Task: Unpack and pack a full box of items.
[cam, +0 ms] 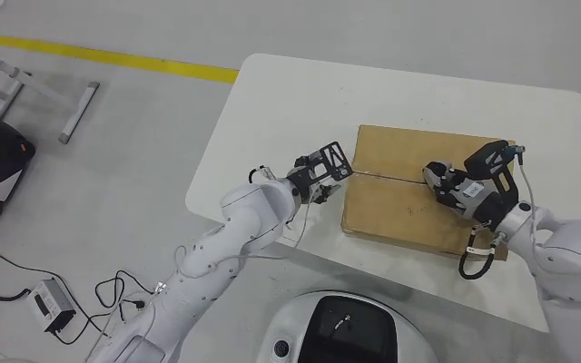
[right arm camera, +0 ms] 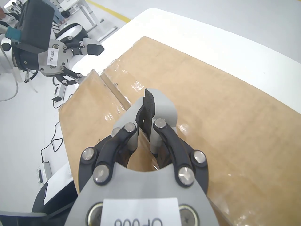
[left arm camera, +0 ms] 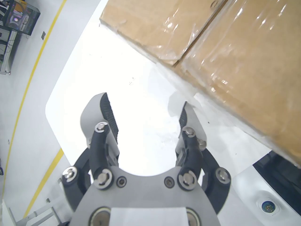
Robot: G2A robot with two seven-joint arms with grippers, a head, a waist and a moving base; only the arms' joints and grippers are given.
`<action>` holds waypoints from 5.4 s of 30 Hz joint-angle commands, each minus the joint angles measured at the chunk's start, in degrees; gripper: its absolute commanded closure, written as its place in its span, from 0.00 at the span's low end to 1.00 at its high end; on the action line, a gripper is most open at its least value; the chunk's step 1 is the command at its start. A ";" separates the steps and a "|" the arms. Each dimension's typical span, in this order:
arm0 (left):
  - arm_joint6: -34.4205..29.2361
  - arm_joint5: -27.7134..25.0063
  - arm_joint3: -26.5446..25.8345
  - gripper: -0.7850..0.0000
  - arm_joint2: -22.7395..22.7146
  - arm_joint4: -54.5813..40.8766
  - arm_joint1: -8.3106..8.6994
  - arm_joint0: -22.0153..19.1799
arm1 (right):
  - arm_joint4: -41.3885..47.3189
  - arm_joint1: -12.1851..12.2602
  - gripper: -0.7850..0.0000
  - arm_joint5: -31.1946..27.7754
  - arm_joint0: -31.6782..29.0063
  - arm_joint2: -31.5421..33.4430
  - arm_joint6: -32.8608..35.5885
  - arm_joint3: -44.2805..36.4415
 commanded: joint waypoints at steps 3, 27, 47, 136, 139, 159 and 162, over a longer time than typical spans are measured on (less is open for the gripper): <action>-0.29 -3.82 0.78 0.00 -1.57 -1.60 0.46 2.29 | 0.25 -0.03 1.00 0.32 0.02 -0.01 -0.09 0.13; 9.47 -2.15 16.39 0.00 6.85 4.98 -1.07 -4.65 | 0.14 0.02 1.00 0.78 -0.67 0.16 0.05 -0.65; 12.48 2.51 20.15 1.00 8.03 9.08 -2.14 -7.31 | 0.20 -0.08 1.00 0.82 -0.45 -0.23 -0.09 -0.69; 10.54 -12.66 19.14 0.06 6.37 16.93 -0.98 -5.61 | 0.63 -0.33 1.00 0.37 0.15 -0.95 0.02 -0.43; 10.25 -11.35 20.15 0.30 6.86 17.06 -1.22 -6.05 | 0.68 -0.36 1.00 0.40 0.18 -1.01 -0.06 -0.39; 10.30 -9.89 20.29 1.00 5.71 19.76 -1.30 -5.74 | 0.64 -0.44 1.00 0.53 0.47 -1.20 0.03 -0.27; 10.16 -9.73 19.16 1.00 4.33 19.81 -1.07 -4.99 | 0.62 -0.46 1.00 0.55 0.46 -1.24 0.02 -0.27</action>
